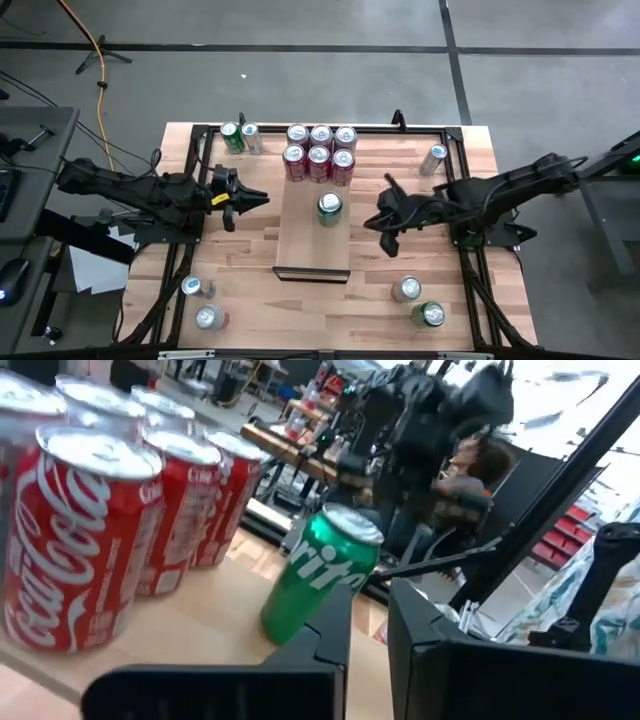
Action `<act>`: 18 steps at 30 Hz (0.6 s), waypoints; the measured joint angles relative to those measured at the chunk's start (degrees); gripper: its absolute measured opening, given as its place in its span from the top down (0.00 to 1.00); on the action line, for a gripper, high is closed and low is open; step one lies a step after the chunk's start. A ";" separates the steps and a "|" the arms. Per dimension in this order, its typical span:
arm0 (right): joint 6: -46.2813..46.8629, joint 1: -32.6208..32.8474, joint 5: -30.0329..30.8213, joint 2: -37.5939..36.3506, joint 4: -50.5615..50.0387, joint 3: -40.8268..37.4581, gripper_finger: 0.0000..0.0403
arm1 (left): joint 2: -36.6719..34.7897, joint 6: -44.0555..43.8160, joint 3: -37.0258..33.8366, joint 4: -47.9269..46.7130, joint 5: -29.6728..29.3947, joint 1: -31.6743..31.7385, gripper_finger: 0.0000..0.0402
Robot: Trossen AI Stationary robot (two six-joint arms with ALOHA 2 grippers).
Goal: Place canned beverage on shelf
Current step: Put the bottom left green soda can on the shelf
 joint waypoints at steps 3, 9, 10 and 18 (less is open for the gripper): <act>1.08 0.55 1.79 3.81 1.42 0.00 1.00 | -0.80 1.43 0.01 0.56 -0.25 0.00 0.99; 4.87 -0.52 8.54 10.01 7.60 0.00 1.00 | -1.00 1.95 0.01 0.38 -1.38 0.00 0.99; 5.38 -0.96 9.11 10.68 8.70 0.00 1.00 | -1.00 1.95 0.01 0.35 -1.44 0.00 0.99; 6.41 -2.08 7.83 13.46 14.22 -0.02 1.00 | -0.98 1.45 0.01 0.14 -1.44 0.00 1.00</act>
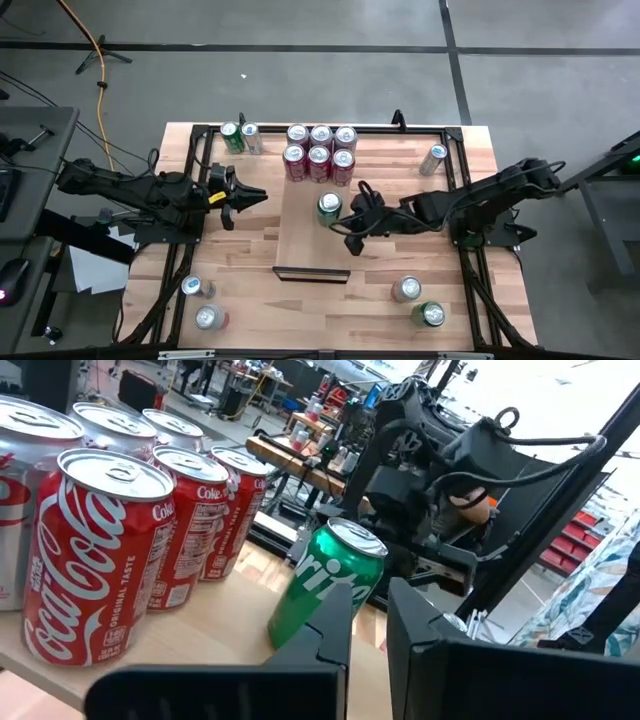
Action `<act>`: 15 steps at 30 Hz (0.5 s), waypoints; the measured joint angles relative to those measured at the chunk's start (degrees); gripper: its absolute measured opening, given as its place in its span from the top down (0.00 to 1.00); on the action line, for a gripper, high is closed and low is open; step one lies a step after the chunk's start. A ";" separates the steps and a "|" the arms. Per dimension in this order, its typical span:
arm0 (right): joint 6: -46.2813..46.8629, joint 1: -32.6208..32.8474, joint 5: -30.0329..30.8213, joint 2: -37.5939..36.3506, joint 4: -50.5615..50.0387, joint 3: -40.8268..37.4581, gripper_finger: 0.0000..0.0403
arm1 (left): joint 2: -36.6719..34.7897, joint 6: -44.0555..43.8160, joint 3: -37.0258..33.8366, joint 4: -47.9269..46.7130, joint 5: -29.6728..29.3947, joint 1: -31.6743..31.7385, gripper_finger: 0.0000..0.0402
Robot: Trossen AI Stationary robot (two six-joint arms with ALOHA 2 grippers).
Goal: Place canned beverage on shelf
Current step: Put the bottom left green soda can on the shelf
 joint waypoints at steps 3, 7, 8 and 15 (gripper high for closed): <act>-0.04 -0.21 2.12 0.00 1.14 -0.02 1.00 | 0.02 -0.02 0.00 -0.01 0.00 0.00 1.00; -1.38 -1.03 3.29 0.00 3.16 -0.02 1.00 | 0.02 -0.04 0.00 -0.03 0.00 0.00 1.00; -1.51 -1.29 3.39 0.00 3.36 -0.02 1.00 | 0.02 -0.03 0.00 -0.02 0.00 0.00 1.00; -1.53 -3.50 2.31 1.58 7.65 -0.02 1.00 | 0.04 -0.01 0.00 -0.09 0.00 0.00 1.00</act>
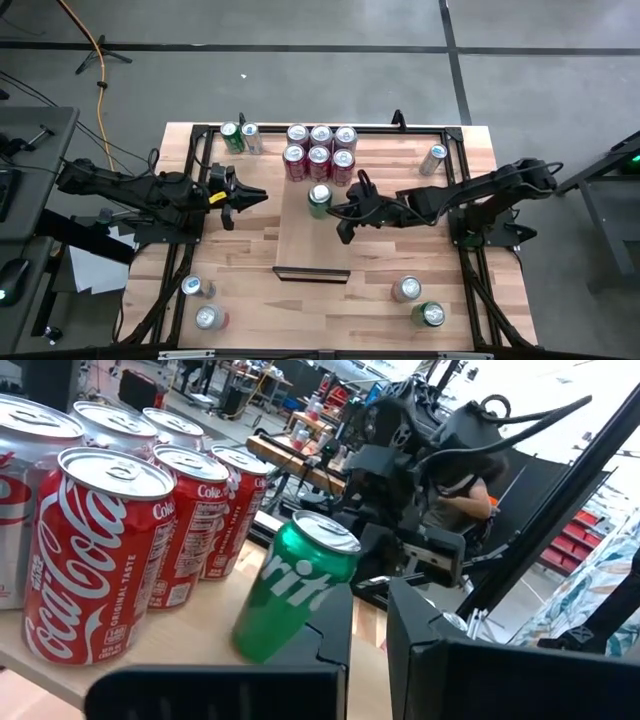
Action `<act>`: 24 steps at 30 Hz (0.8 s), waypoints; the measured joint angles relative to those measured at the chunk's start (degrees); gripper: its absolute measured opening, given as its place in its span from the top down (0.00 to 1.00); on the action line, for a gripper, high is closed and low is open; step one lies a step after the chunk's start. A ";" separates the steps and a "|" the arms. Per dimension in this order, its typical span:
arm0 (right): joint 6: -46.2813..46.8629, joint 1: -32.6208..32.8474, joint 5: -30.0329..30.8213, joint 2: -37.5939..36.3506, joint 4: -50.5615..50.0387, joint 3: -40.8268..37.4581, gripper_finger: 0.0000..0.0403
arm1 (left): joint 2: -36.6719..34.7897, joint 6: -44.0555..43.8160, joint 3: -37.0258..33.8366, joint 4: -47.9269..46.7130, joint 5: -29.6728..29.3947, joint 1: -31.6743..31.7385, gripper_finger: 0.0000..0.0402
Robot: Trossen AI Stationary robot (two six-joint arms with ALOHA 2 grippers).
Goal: Place canned beverage on shelf
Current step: Put the bottom left green soda can on the shelf
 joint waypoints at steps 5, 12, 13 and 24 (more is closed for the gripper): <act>-0.36 -1.14 -1.65 3.44 5.47 0.02 1.00 | -0.01 -0.04 0.04 -0.68 -0.02 0.00 1.00; -2.85 -2.94 -2.05 7.19 8.82 0.02 1.00 | -0.01 -1.57 0.04 -3.17 -0.04 -0.01 1.00; -3.00 -3.26 -1.91 7.23 8.76 0.02 1.00 | 0.00 -1.57 0.04 -3.24 -0.04 0.00 1.00; -4.07 -6.64 -2.15 6.72 10.65 0.02 1.00 | -0.02 -1.54 0.04 -3.26 -0.02 -0.02 1.00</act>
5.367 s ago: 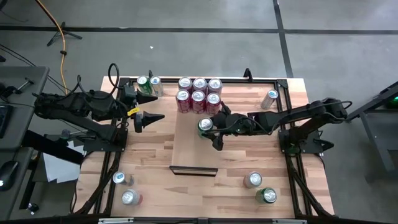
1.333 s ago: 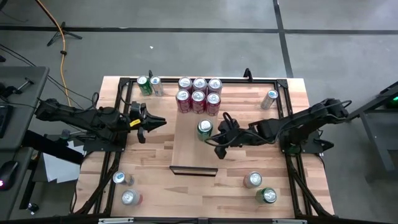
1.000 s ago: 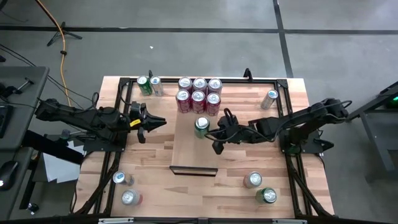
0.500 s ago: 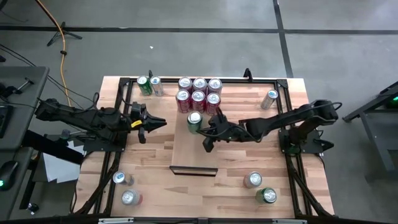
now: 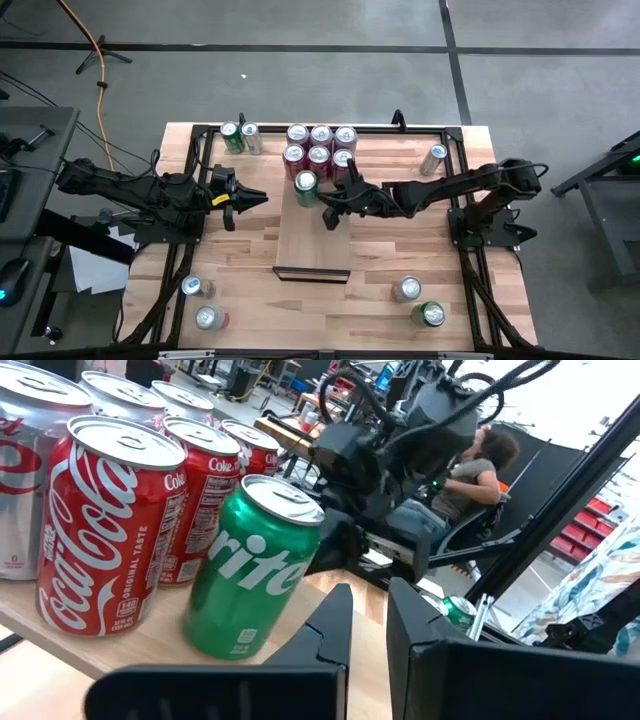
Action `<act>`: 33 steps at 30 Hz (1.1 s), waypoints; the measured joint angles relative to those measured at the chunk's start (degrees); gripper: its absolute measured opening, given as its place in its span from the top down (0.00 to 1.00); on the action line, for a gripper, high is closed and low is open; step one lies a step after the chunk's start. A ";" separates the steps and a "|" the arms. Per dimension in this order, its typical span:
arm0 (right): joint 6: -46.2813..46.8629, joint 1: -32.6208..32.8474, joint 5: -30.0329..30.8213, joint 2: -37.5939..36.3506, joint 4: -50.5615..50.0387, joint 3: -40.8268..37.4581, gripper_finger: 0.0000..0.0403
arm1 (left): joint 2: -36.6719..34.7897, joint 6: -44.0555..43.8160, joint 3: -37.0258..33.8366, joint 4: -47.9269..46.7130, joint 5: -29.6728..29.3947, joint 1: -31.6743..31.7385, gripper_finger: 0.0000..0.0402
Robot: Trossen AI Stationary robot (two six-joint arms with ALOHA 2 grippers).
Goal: Place canned beverage on shelf
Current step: Put the bottom left green soda can on the shelf
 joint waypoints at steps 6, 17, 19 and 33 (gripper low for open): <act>0.04 -1.40 -0.95 0.19 5.37 0.00 1.00 | 0.01 0.04 0.00 -0.10 -0.43 0.00 1.00; 0.21 -1.71 -1.51 0.76 9.76 0.02 1.00 | 0.00 0.17 0.00 -0.58 -3.10 0.00 1.00; 0.20 -1.36 -1.51 0.76 9.93 0.02 1.00 | 0.02 0.17 0.00 -0.69 -3.10 0.00 1.00; -1.29 8.90 16.59 0.98 8.46 1.69 1.00 | 0.01 0.07 0.00 -0.66 -3.62 0.00 1.00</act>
